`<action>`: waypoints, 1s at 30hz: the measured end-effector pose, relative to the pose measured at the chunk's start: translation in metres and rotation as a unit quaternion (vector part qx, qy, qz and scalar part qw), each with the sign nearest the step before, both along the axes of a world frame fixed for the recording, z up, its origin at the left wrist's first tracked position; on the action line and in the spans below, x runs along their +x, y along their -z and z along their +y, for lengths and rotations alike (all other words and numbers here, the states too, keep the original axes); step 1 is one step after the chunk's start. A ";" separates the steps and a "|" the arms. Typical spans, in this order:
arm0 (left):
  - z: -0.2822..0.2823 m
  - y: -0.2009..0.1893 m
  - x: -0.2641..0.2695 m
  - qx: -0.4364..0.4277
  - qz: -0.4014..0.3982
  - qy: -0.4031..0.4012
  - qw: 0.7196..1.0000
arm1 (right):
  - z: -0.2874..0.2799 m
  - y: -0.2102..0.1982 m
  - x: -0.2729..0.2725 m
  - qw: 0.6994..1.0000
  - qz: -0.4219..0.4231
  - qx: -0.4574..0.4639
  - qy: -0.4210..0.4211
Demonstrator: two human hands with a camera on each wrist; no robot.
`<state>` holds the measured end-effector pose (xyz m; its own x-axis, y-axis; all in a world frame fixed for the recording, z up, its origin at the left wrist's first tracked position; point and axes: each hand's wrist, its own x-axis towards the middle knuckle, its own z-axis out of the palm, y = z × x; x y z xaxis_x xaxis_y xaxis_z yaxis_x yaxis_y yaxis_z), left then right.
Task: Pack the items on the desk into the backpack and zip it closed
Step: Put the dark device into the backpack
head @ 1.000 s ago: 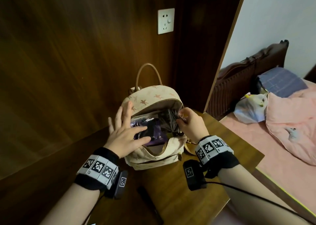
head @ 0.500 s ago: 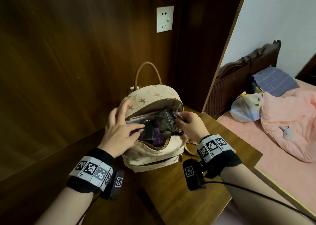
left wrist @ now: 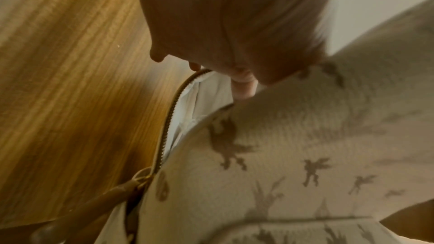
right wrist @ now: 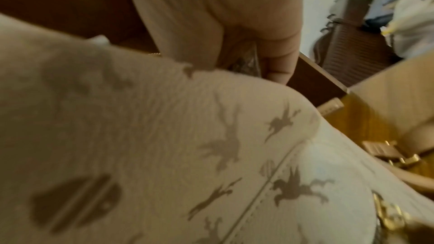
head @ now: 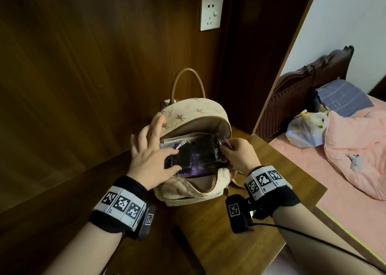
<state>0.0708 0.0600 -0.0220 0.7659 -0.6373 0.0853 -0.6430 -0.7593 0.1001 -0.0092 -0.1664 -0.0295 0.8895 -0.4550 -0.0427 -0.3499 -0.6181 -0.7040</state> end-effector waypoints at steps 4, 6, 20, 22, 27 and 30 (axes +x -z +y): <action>-0.001 0.005 -0.005 -0.020 -0.021 -0.022 0.999 | 0.004 -0.007 0.004 0.996 0.058 -0.066 -0.033; -0.003 0.006 -0.007 -0.014 -0.021 -0.033 0.999 | 0.007 -0.005 0.008 0.993 0.090 -0.061 -0.042; -0.001 0.000 0.006 -0.039 0.026 -0.014 0.999 | 0.008 0.015 0.035 0.998 0.061 0.010 0.001; 0.002 -0.002 0.008 -0.030 0.029 -0.003 0.999 | 0.006 0.019 0.036 0.998 0.056 0.009 0.012; 0.002 -0.004 0.009 -0.010 0.033 0.001 0.999 | 0.002 0.015 0.034 0.995 0.081 -0.028 -0.055; 0.000 -0.005 0.008 -0.003 0.031 -0.008 0.999 | 0.002 0.004 0.030 0.989 0.104 -0.072 -0.082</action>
